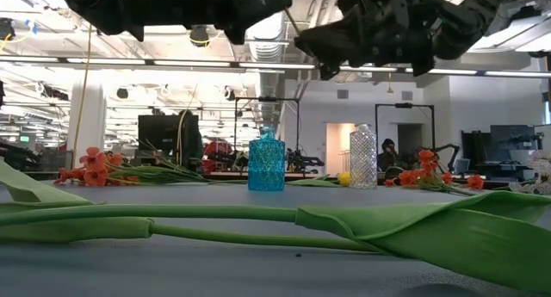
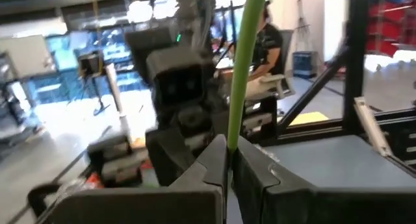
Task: Sort flowers into vase by color
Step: Put the top white tulip into the transparent vase
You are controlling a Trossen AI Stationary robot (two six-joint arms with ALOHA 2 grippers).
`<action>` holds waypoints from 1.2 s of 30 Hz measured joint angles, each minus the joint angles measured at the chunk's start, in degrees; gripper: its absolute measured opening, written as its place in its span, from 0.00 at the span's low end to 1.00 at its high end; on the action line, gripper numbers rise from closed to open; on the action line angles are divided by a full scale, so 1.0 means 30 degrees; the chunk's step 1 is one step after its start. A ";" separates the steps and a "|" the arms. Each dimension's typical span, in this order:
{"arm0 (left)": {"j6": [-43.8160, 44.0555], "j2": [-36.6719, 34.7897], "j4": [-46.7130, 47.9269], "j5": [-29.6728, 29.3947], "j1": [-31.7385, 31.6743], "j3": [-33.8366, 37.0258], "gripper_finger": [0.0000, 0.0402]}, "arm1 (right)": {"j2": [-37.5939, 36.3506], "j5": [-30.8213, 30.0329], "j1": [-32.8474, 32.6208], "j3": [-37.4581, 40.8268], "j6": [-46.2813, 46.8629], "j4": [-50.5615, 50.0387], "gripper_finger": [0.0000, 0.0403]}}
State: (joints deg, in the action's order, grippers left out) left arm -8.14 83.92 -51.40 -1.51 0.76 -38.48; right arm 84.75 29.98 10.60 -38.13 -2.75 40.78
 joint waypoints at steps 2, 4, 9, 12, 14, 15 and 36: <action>0.0505 0.0000 0.0381 -0.0244 -0.0341 -0.0033 0.00 | -0.1169 -0.0026 0.0561 0.0000 -0.0702 -0.2677 0.36; 0.1037 0.0014 0.1463 -0.0250 -0.0892 -0.0409 0.00 | -0.2335 -0.0047 0.1123 -0.0007 -0.1046 -0.5521 0.42; 0.1597 0.0477 0.4768 -0.0133 -0.2638 -0.3004 0.00 | -0.4537 -0.0044 0.2082 -0.0015 -0.1054 -1.1709 0.50; 0.1435 0.1659 0.6495 0.0155 -0.3763 -0.5010 0.00 | -0.5486 -0.0479 0.2271 -0.0003 -0.1050 -1.5024 0.50; 0.1435 0.2819 0.7047 0.1048 -0.4530 -0.6383 0.00 | -0.6052 -0.1431 0.2142 0.0259 -0.0910 -1.5885 0.50; 0.1442 0.3537 0.7113 0.1543 -0.4914 -0.7153 0.00 | -0.6383 -0.1950 0.2052 0.0631 -0.0755 -1.5910 0.50; 0.1879 1.2129 1.0956 0.4902 -0.7892 -1.8544 0.00 | -1.3616 -0.4049 0.1256 0.8386 0.3438 -1.3064 0.47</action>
State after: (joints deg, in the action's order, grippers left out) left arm -2.50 120.31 -18.53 13.19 -22.91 -94.11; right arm 43.90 17.83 14.36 -12.97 7.57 1.59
